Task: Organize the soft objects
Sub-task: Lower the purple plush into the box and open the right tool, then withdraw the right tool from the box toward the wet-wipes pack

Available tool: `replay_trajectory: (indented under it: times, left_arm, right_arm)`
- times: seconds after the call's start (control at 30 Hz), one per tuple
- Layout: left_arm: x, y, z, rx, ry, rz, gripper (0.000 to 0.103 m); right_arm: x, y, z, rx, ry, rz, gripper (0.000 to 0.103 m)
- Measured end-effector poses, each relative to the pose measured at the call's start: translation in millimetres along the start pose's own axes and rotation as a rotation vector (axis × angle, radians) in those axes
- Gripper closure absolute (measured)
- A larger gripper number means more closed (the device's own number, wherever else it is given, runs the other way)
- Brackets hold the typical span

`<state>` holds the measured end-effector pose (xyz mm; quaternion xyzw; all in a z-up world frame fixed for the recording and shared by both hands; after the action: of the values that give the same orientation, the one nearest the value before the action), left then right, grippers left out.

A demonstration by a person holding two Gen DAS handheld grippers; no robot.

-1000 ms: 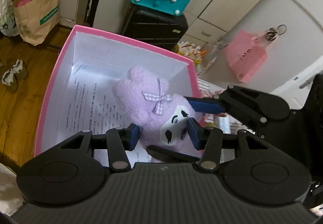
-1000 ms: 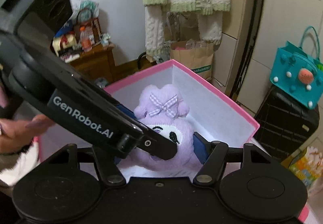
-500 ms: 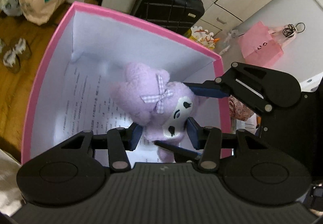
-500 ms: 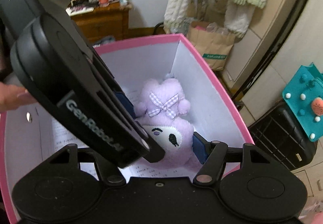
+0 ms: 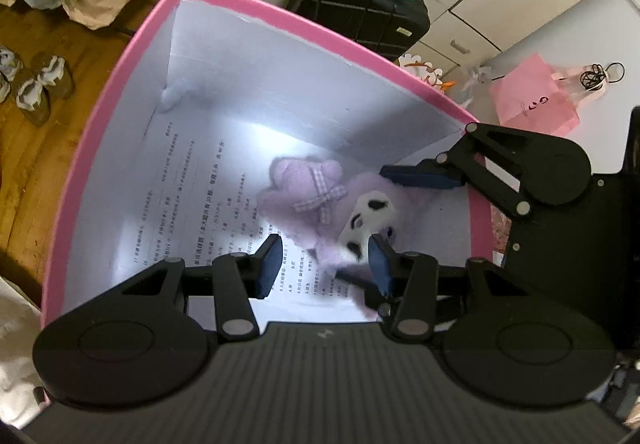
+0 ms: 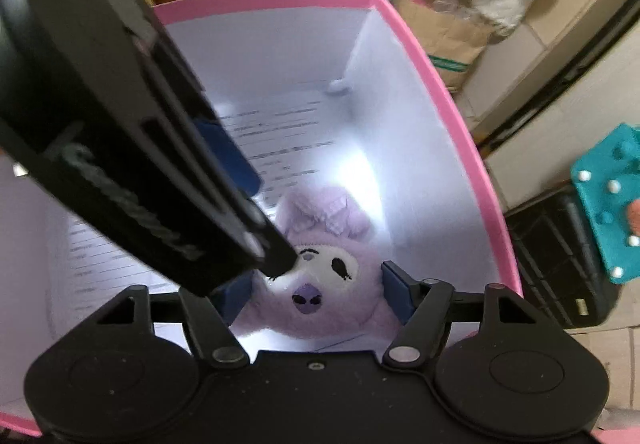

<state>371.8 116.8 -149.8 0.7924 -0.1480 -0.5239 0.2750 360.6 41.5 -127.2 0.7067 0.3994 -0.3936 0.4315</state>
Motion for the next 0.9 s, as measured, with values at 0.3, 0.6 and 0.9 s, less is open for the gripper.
replay_trajectory:
  times: [0.3, 0.6, 0.9]
  left_arm:
    - [-25.6, 13.1, 5.4, 0.111, 0.083, -0.038, 0.058]
    - [-73.3, 41.5, 32.6, 0.271, 0.171, -0.082, 0.055]
    - [-121.4, 79.3, 71.1, 0.420, 0.192, -0.114, 0.052]
  right_arm:
    - [-53.8, 4.1, 16.8, 0.172, 0.086, 0.108, 0.029]
    - [-115.2, -15.3, 37.5, 0.364, 0.181, 0.084, 0.029]
    - [-179.3, -41.7, 54.3, 0.472, 0.274, 0.052, 0.029]
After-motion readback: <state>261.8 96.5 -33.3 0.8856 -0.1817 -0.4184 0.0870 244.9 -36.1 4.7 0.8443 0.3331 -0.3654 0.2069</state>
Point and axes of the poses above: each gripper's, at about its wrist camera, not at the fingertips, and x roughly the way its jaws point, y to its right, z to its underside, the point moved 7 cm from there along x, roughly the way its jaws point, and after that the axes turned 8 degrees about z, right-handed, at the moved point
